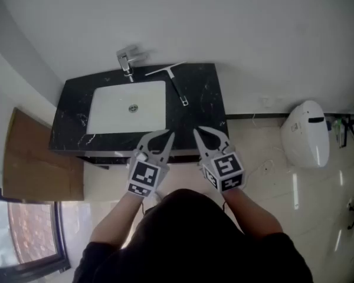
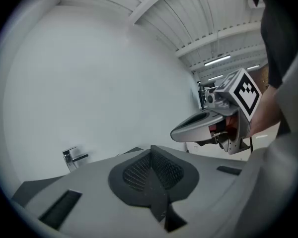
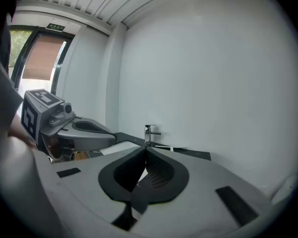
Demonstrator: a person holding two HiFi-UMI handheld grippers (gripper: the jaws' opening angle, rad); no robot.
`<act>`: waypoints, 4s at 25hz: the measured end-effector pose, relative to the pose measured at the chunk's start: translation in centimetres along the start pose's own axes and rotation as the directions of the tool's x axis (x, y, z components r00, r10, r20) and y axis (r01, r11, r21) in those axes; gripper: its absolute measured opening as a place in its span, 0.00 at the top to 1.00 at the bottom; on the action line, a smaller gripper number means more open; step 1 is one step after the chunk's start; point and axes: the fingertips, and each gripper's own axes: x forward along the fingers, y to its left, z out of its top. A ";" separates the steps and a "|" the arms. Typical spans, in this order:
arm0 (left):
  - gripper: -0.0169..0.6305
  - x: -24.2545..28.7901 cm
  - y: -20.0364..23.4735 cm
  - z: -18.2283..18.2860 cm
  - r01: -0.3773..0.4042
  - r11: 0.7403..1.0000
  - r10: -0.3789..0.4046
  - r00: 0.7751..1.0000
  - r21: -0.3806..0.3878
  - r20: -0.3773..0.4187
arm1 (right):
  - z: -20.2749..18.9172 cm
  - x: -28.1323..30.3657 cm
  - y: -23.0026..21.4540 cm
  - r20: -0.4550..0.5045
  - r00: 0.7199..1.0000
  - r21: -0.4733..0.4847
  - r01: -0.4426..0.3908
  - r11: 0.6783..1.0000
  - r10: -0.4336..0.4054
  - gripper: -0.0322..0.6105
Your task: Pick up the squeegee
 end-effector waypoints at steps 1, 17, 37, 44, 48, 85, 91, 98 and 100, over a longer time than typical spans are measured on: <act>0.97 0.2 -0.1 0.0 0.002 1.000 -0.002 1.000 0.008 -0.001 | 0.0 0.0 -0.1 -0.002 1.000 0.001 -0.005 1.000 0.005 0.93; 0.97 3.4 -3.0 0.9 -0.114 0.994 0.114 0.993 0.002 -0.031 | -2.1 -1.9 -2.7 -0.062 0.989 -0.026 -0.135 0.990 0.134 0.93; 0.97 11.2 8.0 -3.9 -0.007 1.000 0.006 0.993 -0.002 -0.119 | -2.9 12.9 -6.3 -0.170 0.984 0.026 -0.039 0.999 0.043 0.84; 0.97 15.4 12.9 -6.1 0.040 0.999 -0.040 0.988 -0.003 -0.148 | -4.2 21.1 -9.5 -0.236 0.971 0.008 0.029 1.000 -0.026 0.75; 0.97 17.7 14.8 -7.6 0.063 0.998 -0.065 0.983 -0.016 -0.172 | -5.6 25.1 -11.0 -0.290 0.956 0.006 0.055 0.998 -0.051 0.73; 0.97 23.0 19.5 -14.2 0.055 0.994 -0.078 0.961 -0.092 -0.265 | -12.3 33.6 -13.9 -0.450 0.880 -0.042 0.147 0.988 -0.150 0.79; 0.97 21.1 19.0 -12.6 0.040 0.997 -0.057 0.969 -0.073 -0.241 | -10.7 31.1 -13.2 -0.409 0.899 -0.038 0.152 0.988 -0.154 0.79; 0.97 16.2 16.5 -9.1 -0.016 0.999 0.007 0.982 -0.048 -0.188 | -7.1 24.3 -10.9 -0.310 0.943 -0.031 0.117 0.993 -0.121 0.79; 0.97 14.3 15.2 -7.8 -0.037 0.999 0.030 0.985 -0.038 -0.171 | -6.3 21.7 -9.8 -0.282 0.954 -0.028 0.103 0.994 -0.106 0.79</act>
